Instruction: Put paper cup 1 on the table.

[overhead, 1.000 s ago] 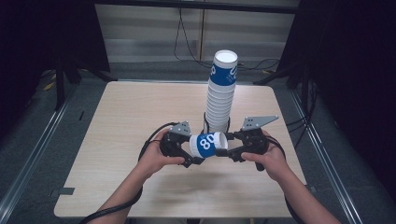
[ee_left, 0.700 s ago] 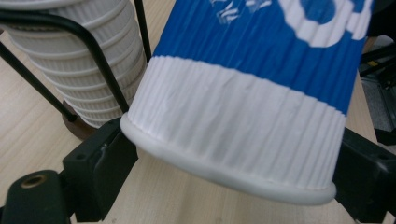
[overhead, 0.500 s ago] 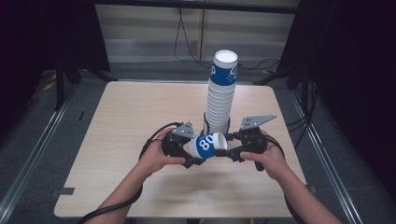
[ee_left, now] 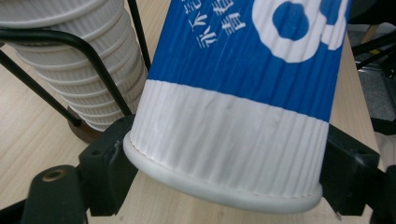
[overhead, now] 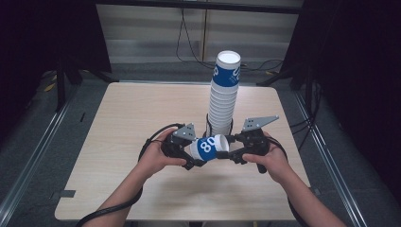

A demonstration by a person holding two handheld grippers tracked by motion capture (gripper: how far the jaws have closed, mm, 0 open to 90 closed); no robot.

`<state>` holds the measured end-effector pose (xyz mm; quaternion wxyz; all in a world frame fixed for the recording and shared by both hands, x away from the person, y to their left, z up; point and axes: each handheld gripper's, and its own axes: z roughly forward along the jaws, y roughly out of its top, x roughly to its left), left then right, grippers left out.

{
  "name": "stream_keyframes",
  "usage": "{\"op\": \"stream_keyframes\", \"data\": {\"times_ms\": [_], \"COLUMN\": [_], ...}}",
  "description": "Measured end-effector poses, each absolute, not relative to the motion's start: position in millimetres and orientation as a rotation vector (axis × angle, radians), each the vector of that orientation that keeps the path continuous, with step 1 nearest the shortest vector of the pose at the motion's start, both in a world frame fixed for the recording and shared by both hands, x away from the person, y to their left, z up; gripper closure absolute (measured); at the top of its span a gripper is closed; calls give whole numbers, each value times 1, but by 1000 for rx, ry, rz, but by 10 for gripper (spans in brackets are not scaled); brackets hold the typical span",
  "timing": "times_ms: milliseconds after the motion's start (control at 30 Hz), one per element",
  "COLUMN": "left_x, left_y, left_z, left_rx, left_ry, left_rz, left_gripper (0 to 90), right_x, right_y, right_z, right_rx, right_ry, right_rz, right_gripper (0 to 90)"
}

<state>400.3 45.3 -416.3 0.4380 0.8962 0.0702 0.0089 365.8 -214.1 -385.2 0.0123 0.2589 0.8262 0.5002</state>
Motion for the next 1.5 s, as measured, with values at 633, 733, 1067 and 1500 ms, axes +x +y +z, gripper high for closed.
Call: {"op": "stream_keyframes", "data": {"times_ms": [633, 733, 1067, 1500], "left_x": [399, 398, 398, 397], "left_y": [45, 45, 44, 39], "left_z": [-413, -415, -415, -415], "left_rx": [2347, 2350, 2362, 2398], "left_ry": [160, 164, 150, 145], "left_rz": [7, -2, -24, -36], "left_gripper": [197, 197, 197, 197], "right_x": [364, 365, 366, 366], "right_y": [-203, -202, -193, -177], "right_z": [-377, -376, -369, -368], "right_rx": [589, 560, 441, 263], "right_ry": [2728, 2749, 2812, 2909], "right_rz": [1263, 1224, 1043, 739], "right_gripper": [172, 172, 173, 191]}}
